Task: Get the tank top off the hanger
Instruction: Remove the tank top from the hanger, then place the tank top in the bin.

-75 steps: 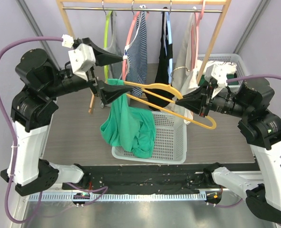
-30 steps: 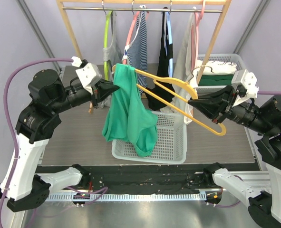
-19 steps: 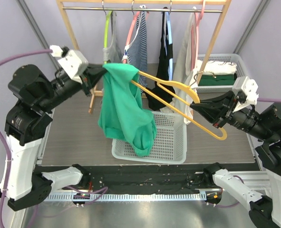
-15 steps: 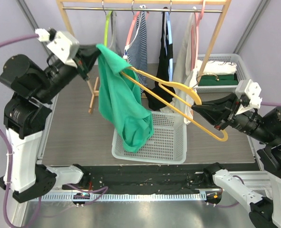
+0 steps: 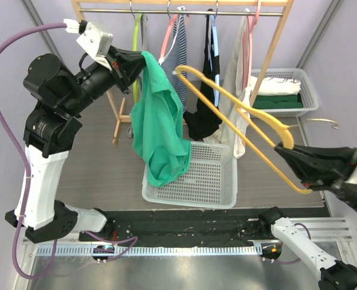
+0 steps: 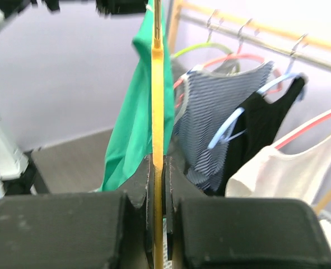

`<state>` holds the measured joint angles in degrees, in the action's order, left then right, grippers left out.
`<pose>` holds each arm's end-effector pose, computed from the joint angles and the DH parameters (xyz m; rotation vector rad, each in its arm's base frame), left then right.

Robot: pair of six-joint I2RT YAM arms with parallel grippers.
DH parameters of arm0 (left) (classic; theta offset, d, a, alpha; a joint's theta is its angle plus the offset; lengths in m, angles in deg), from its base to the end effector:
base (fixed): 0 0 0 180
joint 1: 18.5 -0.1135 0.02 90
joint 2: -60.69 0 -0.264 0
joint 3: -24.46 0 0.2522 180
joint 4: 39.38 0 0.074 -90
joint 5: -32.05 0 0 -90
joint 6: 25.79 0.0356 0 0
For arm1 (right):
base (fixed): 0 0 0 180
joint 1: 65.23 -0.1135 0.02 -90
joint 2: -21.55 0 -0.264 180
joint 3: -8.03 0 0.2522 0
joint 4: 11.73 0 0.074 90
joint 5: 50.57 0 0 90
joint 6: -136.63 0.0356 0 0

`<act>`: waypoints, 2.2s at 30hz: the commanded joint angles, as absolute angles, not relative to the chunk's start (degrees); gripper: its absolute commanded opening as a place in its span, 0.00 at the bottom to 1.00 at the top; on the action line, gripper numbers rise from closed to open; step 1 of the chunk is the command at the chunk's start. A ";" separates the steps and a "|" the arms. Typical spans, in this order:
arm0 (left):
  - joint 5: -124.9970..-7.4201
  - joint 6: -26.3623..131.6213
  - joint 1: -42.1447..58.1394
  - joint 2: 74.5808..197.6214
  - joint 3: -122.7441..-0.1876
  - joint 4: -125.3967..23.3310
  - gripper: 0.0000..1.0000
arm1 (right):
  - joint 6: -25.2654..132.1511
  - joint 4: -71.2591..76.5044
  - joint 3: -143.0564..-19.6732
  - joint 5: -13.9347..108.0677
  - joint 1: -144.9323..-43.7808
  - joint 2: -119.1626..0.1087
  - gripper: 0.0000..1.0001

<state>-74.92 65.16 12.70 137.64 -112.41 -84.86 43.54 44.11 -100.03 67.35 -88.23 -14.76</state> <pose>0.1584 -0.1081 0.6159 0.6160 1.2105 -0.6410 -0.0179 0.0105 0.5383 -0.7016 1.1550 0.6083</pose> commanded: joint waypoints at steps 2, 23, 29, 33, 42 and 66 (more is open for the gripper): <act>-84.83 59.02 15.50 138.82 -114.09 -80.03 0.00 | 45.30 36.06 -104.35 51.34 -91.94 -12.55 0.01; -88.36 72.55 38.98 153.51 -146.61 -82.84 0.00 | 44.70 28.92 -94.24 26.86 -102.58 -17.12 0.01; -90.11 74.49 38.98 154.74 -154.25 -82.67 0.00 | 44.43 28.48 -92.57 25.89 -102.50 -17.47 0.01; -89.59 75.28 38.98 154.39 -154.45 -84.42 0.00 | 44.61 28.57 -92.22 26.42 -102.67 -17.65 0.01; -79.78 83.45 38.98 151.67 -140.93 -89.17 0.00 | 45.13 28.48 -90.81 27.56 -102.67 -16.24 0.01; -68.93 91.54 38.98 145.36 -114.51 -89.42 0.00 | 44.78 28.66 -89.84 26.86 -103.72 -13.78 0.01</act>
